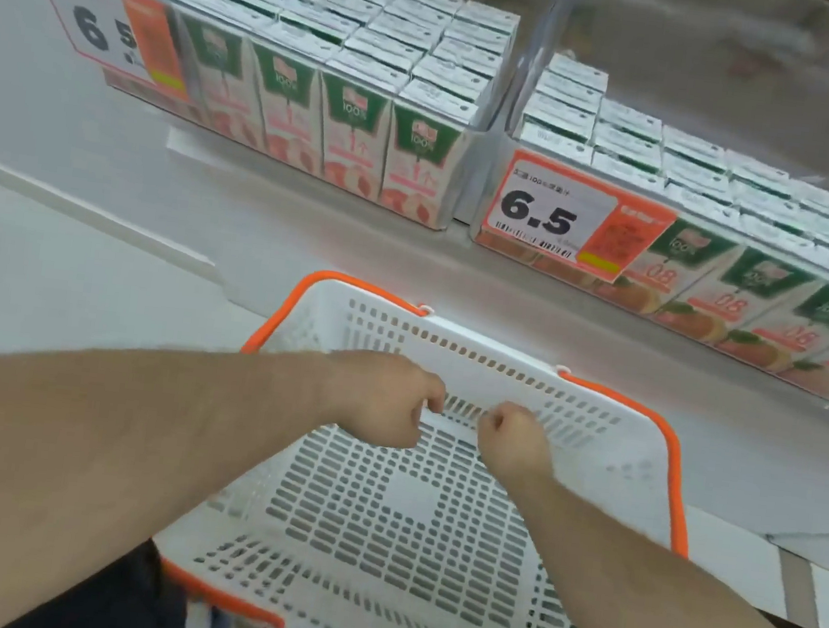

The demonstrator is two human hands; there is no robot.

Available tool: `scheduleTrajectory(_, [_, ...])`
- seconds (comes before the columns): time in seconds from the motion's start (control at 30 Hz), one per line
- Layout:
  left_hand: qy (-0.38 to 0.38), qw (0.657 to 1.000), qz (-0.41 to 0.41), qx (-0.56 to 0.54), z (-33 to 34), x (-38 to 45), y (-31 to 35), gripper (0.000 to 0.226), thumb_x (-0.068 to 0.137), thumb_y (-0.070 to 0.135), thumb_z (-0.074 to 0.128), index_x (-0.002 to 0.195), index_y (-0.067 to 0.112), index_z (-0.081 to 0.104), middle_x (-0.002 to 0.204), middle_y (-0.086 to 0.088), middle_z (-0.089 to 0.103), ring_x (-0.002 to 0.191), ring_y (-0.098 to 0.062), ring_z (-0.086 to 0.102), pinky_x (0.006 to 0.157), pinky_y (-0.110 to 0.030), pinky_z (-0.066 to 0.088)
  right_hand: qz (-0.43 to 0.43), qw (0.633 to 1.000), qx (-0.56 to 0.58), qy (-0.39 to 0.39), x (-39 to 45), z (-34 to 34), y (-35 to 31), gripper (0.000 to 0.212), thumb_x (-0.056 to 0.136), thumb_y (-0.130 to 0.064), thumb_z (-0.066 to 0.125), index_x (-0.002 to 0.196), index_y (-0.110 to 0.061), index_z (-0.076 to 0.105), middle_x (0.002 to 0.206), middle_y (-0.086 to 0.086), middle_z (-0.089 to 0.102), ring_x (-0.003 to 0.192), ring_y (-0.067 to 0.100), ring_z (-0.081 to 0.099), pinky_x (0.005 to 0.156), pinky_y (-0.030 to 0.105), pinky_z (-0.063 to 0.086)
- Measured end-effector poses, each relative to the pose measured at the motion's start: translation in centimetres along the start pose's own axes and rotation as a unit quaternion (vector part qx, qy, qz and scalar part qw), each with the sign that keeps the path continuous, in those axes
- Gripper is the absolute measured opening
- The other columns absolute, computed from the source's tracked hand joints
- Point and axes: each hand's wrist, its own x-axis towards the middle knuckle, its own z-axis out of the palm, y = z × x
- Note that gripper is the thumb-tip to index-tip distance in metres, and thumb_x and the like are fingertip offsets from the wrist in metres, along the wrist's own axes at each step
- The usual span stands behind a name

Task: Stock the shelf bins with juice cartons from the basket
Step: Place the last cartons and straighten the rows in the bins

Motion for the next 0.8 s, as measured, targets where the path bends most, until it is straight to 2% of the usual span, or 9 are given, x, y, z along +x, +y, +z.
scheduleTrajectory(0.03, [-0.005, 1.000, 0.000, -0.004, 0.1, 0.4, -0.1, 0.044, 0.094, 0.026, 0.052, 0.138, 0.026, 0.044, 0.124, 0.009, 0.060, 0.110, -0.015, 0.054, 0.096, -0.036, 0.047, 0.006, 0.999, -0.029, -0.014, 0.7, 0.9, 0.9, 0.014, 0.091, -0.026, 0.053, 0.098, -0.019, 0.063, 0.103, 0.001, 0.063, 0.096, 0.022, 0.060, 0.082, 0.033, 0.051])
scheduleTrajectory(0.1, [-0.004, 1.000, -0.002, -0.022, 0.0, 1.0, -0.3, 0.044, 0.094, 0.025, 0.053, 0.137, 0.026, 0.045, 0.123, 0.010, 0.060, 0.108, -0.013, 0.055, 0.096, -0.036, 0.047, 0.008, 0.994, -0.098, -0.053, 1.6, 2.4, 2.0, 0.042, 0.087, -0.024, 0.059, 0.129, -0.021, 0.054, 0.130, 0.002, 0.054, 0.119, 0.023, 0.052, 0.100, 0.037, 0.047])
scheduleTrajectory(0.13, [-0.005, 0.999, -0.005, -0.031, 0.0, 1.2, -0.4, 0.044, 0.094, 0.025, 0.053, 0.136, 0.027, 0.045, 0.123, 0.010, 0.060, 0.108, -0.013, 0.055, 0.096, -0.035, 0.047, 0.010, 0.989, -0.129, -0.071, 1.9, 3.0, 2.3, 0.052, 0.086, -0.021, 0.060, 0.136, -0.021, 0.046, 0.137, 0.002, 0.050, 0.124, 0.023, 0.049, 0.104, 0.038, 0.045])
scheduleTrajectory(0.3, [-0.031, 0.999, -0.021, -0.040, 0.3, 1.4, -1.2, 0.044, 0.095, 0.026, 0.053, 0.138, 0.026, 0.045, 0.126, 0.010, 0.059, 0.098, -0.009, 0.054, 0.090, -0.029, 0.046, -0.025, 0.962, -0.261, -0.077, 2.7, 5.3, 3.2, 0.059, 0.089, -0.011, 0.057, 0.143, -0.014, 0.034, 0.138, 0.006, 0.044, 0.122, 0.026, 0.050, 0.107, 0.038, 0.042])
scheduleTrajectory(0.37, [-0.038, 0.999, -0.022, -0.032, 0.1, 1.3, -1.4, 0.045, 0.095, 0.026, 0.052, 0.139, 0.026, 0.043, 0.129, 0.008, 0.058, 0.095, -0.009, 0.057, 0.086, -0.027, 0.046, -0.043, 0.959, -0.270, -0.076, 2.5, 5.3, 3.3, 0.057, 0.090, -0.009, 0.054, 0.144, -0.013, 0.034, 0.139, 0.007, 0.043, 0.121, 0.026, 0.050, 0.107, 0.036, 0.040])
scheduleTrajectory(0.47, [-0.031, 0.999, -0.029, -0.020, -0.9, 0.9, -2.0, 0.048, 0.094, 0.029, 0.054, 0.140, 0.027, 0.042, 0.133, 0.007, 0.055, 0.114, -0.015, 0.054, 0.095, -0.030, 0.045, -0.071, 0.982, -0.158, -0.070, 1.9, 3.8, 2.1, 0.049, 0.089, -0.015, 0.058, 0.137, -0.017, 0.046, 0.134, 0.003, 0.049, 0.113, 0.021, 0.055, 0.101, 0.030, 0.043])
scheduleTrajectory(0.57, [-0.002, 0.999, -0.046, -0.025, -2.2, -0.2, -2.7, 0.054, 0.090, 0.032, 0.061, 0.141, 0.028, 0.040, 0.137, 0.007, 0.052, 0.116, -0.015, 0.053, 0.098, -0.034, 0.047, -0.122, 0.992, 0.000, -0.023, 0.2, 1.1, -0.9, 0.057, 0.084, -0.031, 0.072, 0.135, -0.020, 0.049, 0.115, -0.005, 0.054, 0.089, 0.011, 0.056, 0.078, 0.024, 0.045])
scheduleTrajectory(0.67, [0.047, 0.997, -0.053, -0.018, -3.2, -2.1, -3.1, 0.068, 0.087, 0.034, 0.068, 0.145, 0.026, 0.034, 0.142, 0.003, 0.047, 0.120, -0.017, 0.052, 0.099, -0.033, 0.046, -0.181, 0.976, 0.121, 0.007, -2.4, -2.6, -5.2, 0.070, 0.078, -0.029, 0.079, 0.137, -0.030, 0.041, 0.095, -0.010, 0.052, 0.077, 0.007, 0.053, 0.070, 0.028, 0.046])
scheduleTrajectory(0.8, [0.157, 0.985, -0.021, -0.061, -4.0, -4.6, -3.5, 0.076, 0.077, 0.038, 0.078, 0.142, 0.029, 0.039, 0.136, 0.007, 0.047, 0.121, -0.014, 0.050, 0.100, -0.033, 0.045, -0.268, 0.938, 0.219, 0.032, -6.1, -7.6, -10.3, 0.069, 0.071, -0.016, 0.073, 0.128, -0.035, 0.040, 0.095, -0.011, 0.051, 0.077, 0.005, 0.051, 0.072, 0.023, 0.044])
